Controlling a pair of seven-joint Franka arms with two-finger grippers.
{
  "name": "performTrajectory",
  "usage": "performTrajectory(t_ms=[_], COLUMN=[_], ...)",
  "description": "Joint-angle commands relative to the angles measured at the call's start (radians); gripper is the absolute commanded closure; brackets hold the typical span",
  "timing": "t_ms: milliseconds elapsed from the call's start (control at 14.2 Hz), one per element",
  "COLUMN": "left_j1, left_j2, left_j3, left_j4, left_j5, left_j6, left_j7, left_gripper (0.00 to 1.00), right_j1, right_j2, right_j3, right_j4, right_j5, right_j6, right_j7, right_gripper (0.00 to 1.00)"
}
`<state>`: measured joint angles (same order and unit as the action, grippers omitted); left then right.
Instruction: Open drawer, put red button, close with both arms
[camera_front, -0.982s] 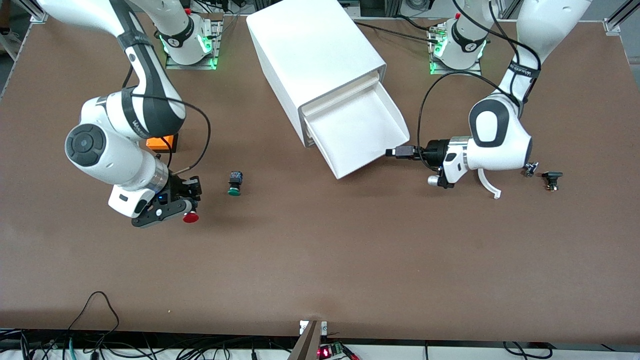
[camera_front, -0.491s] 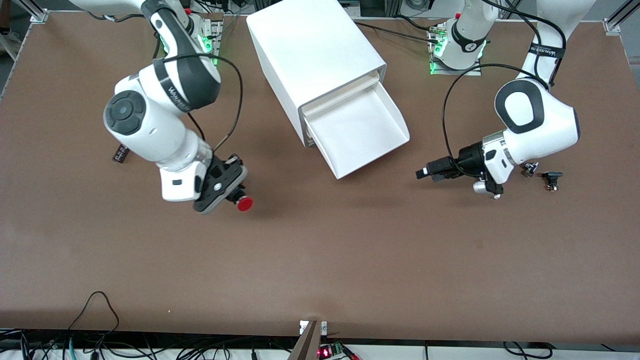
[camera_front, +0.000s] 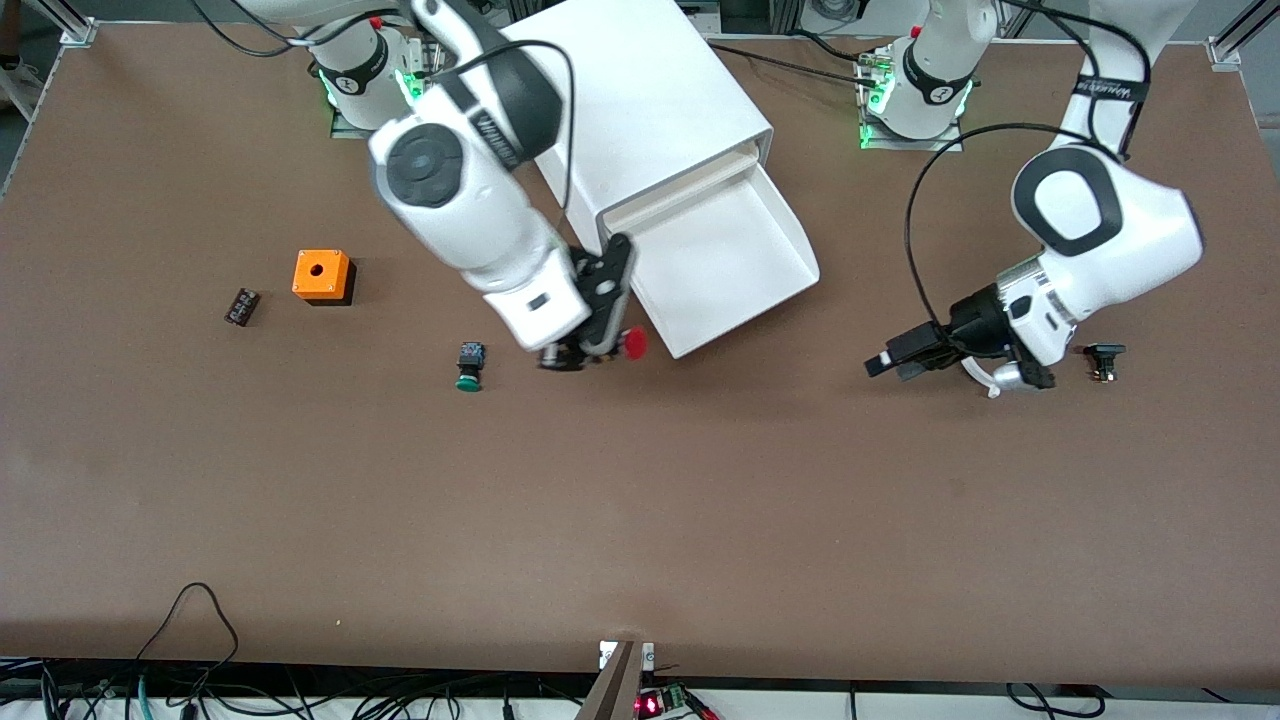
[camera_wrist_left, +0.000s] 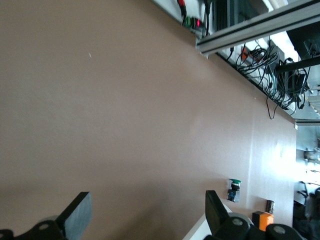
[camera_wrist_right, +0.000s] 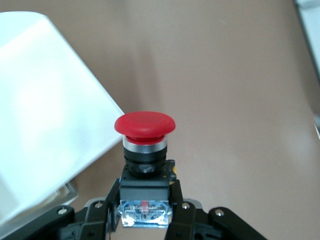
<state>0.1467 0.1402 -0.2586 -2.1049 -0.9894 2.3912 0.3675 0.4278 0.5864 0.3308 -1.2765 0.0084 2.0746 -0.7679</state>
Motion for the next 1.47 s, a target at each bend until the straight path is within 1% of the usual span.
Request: performTrajectory(t_ms=[0, 70, 281, 351, 491, 561, 632, 702, 842, 982, 1123, 1263, 1404], left_j1=[0.014, 0.014, 0.014, 0.014, 0.013, 0.008, 0.002, 0.001, 0.001, -0.001, -0.001, -0.016, -0.029], left_j2=[-0.1, -0.105, -0.117, -0.117, -0.116, -0.117, -0.116, -0.117, -0.117, -0.116, -0.114, -0.111, -0.097], left_j3=[0.053, 0.073, 0.094, 0.096, 0.097, 0.096, 0.088, 0.085, 0.09, 0.093, 0.093, 0.082, 0.082], left_j4=[-0.006, 0.049, 0.192, 0.238, 0.327, 0.37, 0.393, 0.413, 0.454, 0.476, 0.48, 0.502, 0.51], left_j5=[0.176, 0.268, 0.559, 0.634, 0.734, 0.806, 0.875, 0.918, 0.937, 0.966, 0.98, 1.053, 1.084], left_j6=[-0.073, -0.119, -0.269, -0.341, -0.462, -0.509, -0.542, -0.582, -0.677, -0.734, -0.744, -0.771, -0.771], left_j7=[-0.007, -0.009, -0.016, -0.021, -0.053, -0.091, -0.145, -0.204, -0.281, -0.33, -0.395, -0.409, -0.471], left_gripper=[0.0, 0.0, 0.0, 0.0, 0.0, 0.0, 0.0, 0.0, 0.0, 0.0, 0.0, 0.0, 0.0], right_j1=[0.078, 0.106, 0.181, 0.195, 0.204, 0.212, 0.218, 0.23, 0.25, 0.269, 0.284, 0.287, 0.298], right_j2=[0.075, 0.076, 0.079, 0.084, 0.105, 0.113, 0.118, 0.127, 0.141, 0.154, 0.165, 0.179, 0.185], right_j3=[-0.003, -0.003, -0.007, -0.007, -0.007, -0.009, -0.007, -0.007, -0.007, -0.009, -0.01, -0.01, -0.013], right_j4=[0.1, 0.1, 0.098, 0.098, 0.098, 0.097, 0.095, 0.094, 0.094, 0.094, 0.092, 0.091, 0.077], right_j5=[-0.045, -0.073, -0.178, -0.206, -0.228, -0.235, -0.248, -0.249, -0.249, -0.249, -0.249, -0.248, -0.249], right_j6=[-0.015, -0.015, -0.037, -0.054, -0.077, -0.093, -0.114, -0.123, -0.128, -0.123, -0.114, -0.105, -0.1], right_j7=[-0.138, -0.166, -0.177, -0.182, -0.252, -0.289, -0.306, -0.306, -0.306, -0.3, -0.286, -0.278, -0.257], right_gripper=[0.75, 0.75, 0.75, 0.75, 0.75, 0.75, 0.75, 0.75, 0.75, 0.75, 0.75, 0.75, 0.72])
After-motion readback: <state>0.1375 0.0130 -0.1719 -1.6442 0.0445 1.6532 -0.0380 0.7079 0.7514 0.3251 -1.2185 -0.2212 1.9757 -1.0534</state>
